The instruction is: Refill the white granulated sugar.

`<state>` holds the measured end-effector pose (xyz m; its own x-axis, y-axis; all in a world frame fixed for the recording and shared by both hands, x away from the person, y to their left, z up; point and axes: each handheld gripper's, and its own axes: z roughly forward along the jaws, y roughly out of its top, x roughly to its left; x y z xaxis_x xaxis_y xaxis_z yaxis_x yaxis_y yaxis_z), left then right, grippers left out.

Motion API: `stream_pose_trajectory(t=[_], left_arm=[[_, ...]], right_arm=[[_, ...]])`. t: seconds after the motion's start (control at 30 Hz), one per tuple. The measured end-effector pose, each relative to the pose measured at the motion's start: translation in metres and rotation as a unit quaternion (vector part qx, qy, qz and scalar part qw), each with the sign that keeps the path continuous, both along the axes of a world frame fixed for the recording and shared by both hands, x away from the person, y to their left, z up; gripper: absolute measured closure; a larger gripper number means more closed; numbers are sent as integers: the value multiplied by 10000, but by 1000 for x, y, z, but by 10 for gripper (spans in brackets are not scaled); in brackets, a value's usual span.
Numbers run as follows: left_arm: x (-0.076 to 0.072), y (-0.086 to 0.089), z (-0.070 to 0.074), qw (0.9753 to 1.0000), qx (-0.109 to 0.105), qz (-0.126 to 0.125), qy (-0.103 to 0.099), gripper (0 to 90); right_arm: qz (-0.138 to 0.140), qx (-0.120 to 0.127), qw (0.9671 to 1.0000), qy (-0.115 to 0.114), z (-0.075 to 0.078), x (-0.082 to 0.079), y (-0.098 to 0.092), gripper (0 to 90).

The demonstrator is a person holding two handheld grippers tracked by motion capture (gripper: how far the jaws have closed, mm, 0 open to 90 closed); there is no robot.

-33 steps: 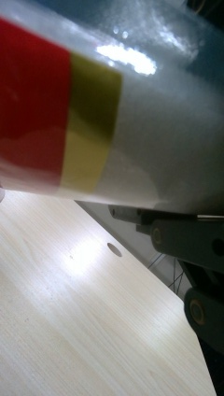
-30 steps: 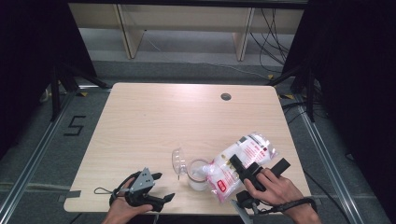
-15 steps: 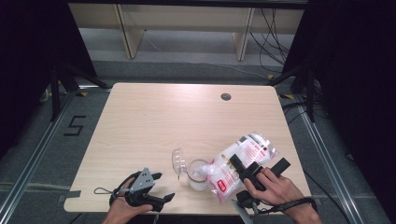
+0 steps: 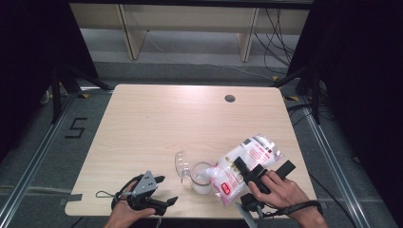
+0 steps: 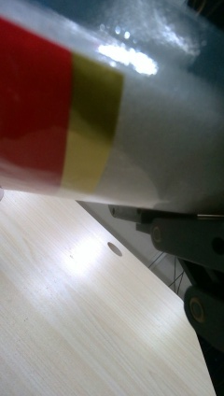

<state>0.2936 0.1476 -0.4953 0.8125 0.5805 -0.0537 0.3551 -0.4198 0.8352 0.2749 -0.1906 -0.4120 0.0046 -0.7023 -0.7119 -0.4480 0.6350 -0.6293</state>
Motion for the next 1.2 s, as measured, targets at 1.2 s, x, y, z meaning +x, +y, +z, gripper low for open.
stream_pose_trajectory(t=[1.2], left_arm=[[-1, -1, 0, 10000, -38, 49, 65, 161]], right_arm=[[18, 168, 9999, 20, 0, -1, -1, 714]])
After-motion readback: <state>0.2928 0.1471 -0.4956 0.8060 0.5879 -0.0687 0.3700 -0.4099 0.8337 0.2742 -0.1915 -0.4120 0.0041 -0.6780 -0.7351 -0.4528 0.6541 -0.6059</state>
